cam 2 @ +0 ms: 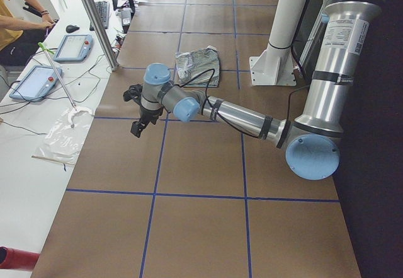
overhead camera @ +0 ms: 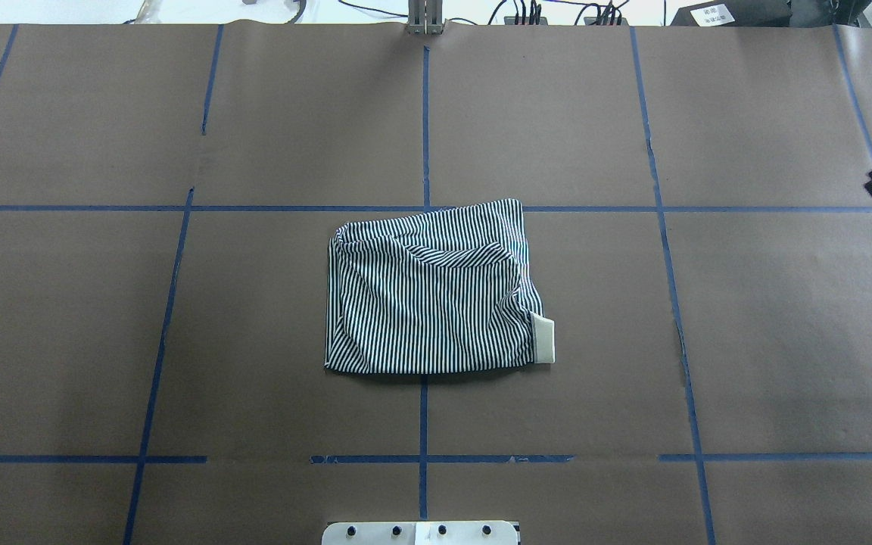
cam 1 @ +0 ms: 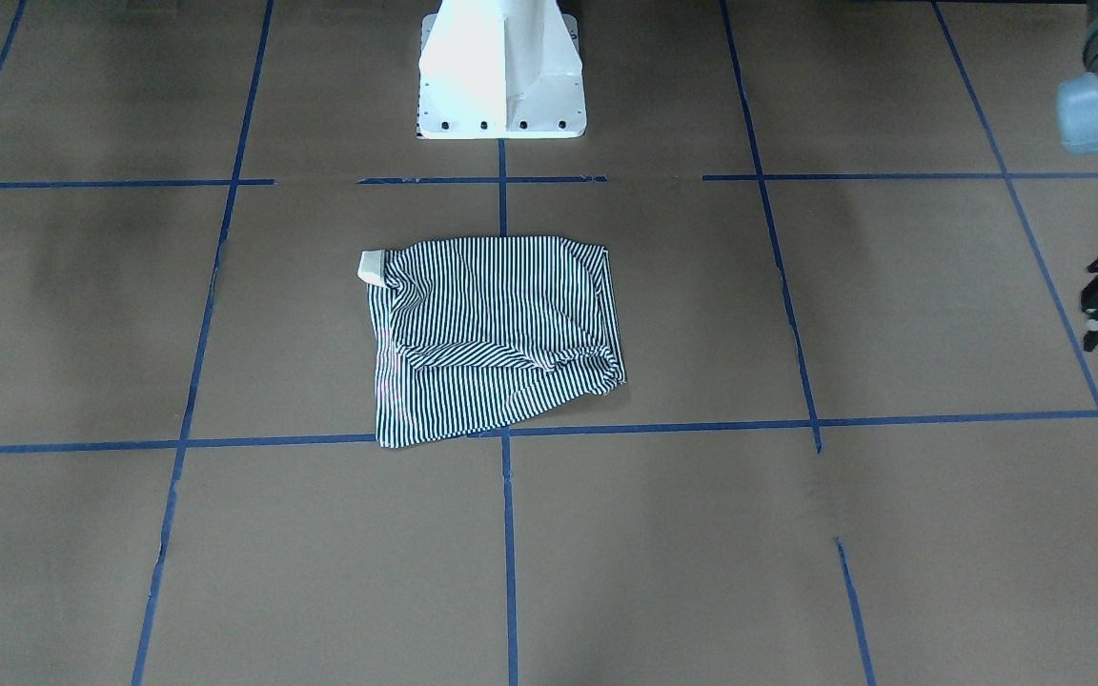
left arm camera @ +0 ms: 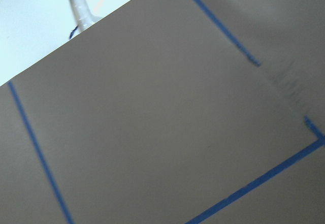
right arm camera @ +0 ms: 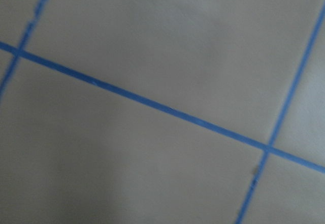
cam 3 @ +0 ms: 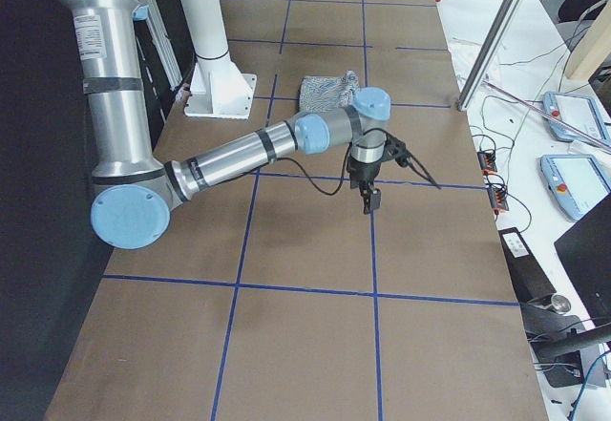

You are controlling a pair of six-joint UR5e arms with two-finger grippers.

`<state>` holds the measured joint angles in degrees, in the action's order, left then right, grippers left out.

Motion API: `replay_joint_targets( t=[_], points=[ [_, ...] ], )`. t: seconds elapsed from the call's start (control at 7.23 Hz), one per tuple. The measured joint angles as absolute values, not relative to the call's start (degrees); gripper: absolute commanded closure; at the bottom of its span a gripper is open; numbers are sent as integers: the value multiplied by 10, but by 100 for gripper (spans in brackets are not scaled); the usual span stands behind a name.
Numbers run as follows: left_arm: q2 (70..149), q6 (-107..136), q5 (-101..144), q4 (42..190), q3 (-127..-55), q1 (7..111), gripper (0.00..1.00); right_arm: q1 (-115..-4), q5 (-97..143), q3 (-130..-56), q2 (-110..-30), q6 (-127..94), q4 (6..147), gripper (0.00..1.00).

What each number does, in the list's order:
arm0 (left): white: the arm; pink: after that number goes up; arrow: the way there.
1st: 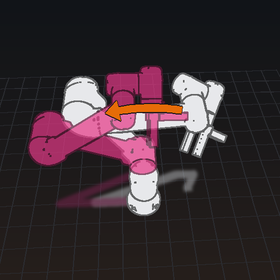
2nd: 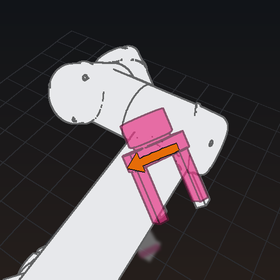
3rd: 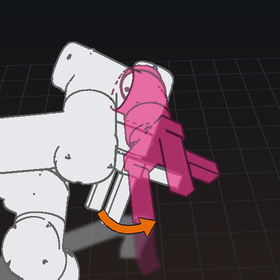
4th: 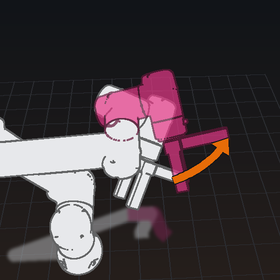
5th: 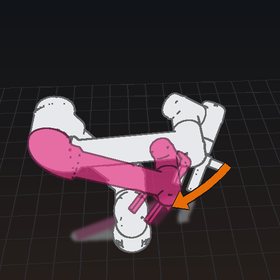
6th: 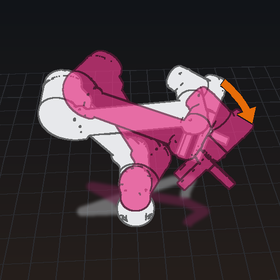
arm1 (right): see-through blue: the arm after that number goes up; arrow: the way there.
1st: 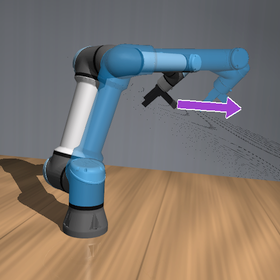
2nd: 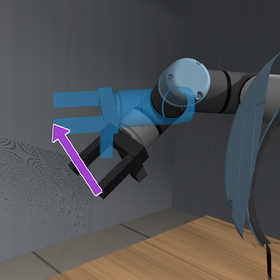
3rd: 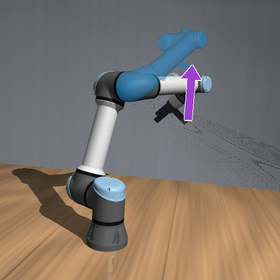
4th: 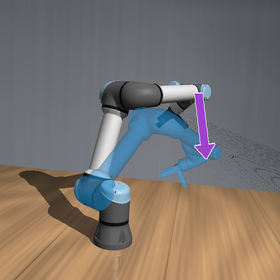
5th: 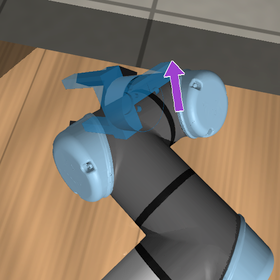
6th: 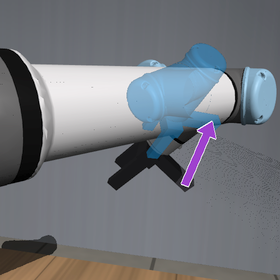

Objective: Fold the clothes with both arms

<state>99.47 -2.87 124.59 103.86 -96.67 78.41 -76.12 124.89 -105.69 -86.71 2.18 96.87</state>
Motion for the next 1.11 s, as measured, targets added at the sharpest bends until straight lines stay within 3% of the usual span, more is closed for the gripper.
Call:
replay_joint_targets(
  t=[0.55, 1.11],
  points=[
    [964, -138, 1266, 954, -889, 925, 0, -894, 1273, -954, -957, 148, 968, 0],
    [918, -155, 1302, 868, -888, 970, 0, -928, 1325, -987, -981, 98, 967, 0]
  ],
)
